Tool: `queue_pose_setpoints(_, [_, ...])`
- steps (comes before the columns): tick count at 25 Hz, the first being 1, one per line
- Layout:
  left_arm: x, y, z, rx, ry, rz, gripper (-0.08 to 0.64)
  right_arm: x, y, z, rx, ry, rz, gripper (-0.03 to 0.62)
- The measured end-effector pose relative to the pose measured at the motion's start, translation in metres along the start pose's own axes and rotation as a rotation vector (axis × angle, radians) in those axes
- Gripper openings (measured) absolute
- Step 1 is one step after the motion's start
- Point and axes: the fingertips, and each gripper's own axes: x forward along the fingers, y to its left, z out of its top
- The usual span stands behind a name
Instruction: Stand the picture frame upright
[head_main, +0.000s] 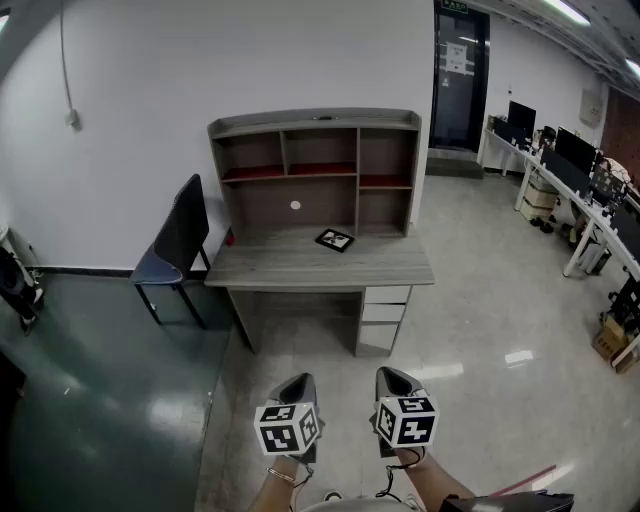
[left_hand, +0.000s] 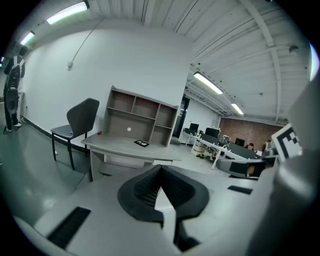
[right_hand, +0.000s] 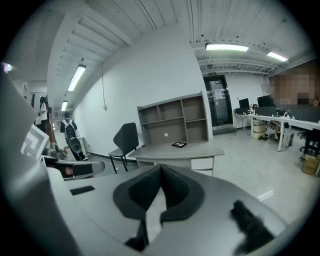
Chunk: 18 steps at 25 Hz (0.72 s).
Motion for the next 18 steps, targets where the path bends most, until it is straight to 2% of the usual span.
queue_pose_setpoints(7, [-0.001, 0.018, 0.000, -0.009, 0.009, -0.007, 0.012, 0.006, 0.012, -0.001, 0.001, 0.002, -0.013, 0.031])
queue_pose_setpoints(12, [0.001, 0.029, 0.000, -0.007, 0.016, -0.020, 0.012, 0.010, 0.017, 0.000, 0.039, -0.021, -0.029, 0.032])
queue_pose_setpoints(18, [0.001, 0.042, -0.007, -0.031, 0.028, -0.021, 0.012, 0.008, 0.019, -0.007, 0.033, 0.001, -0.052, 0.032])
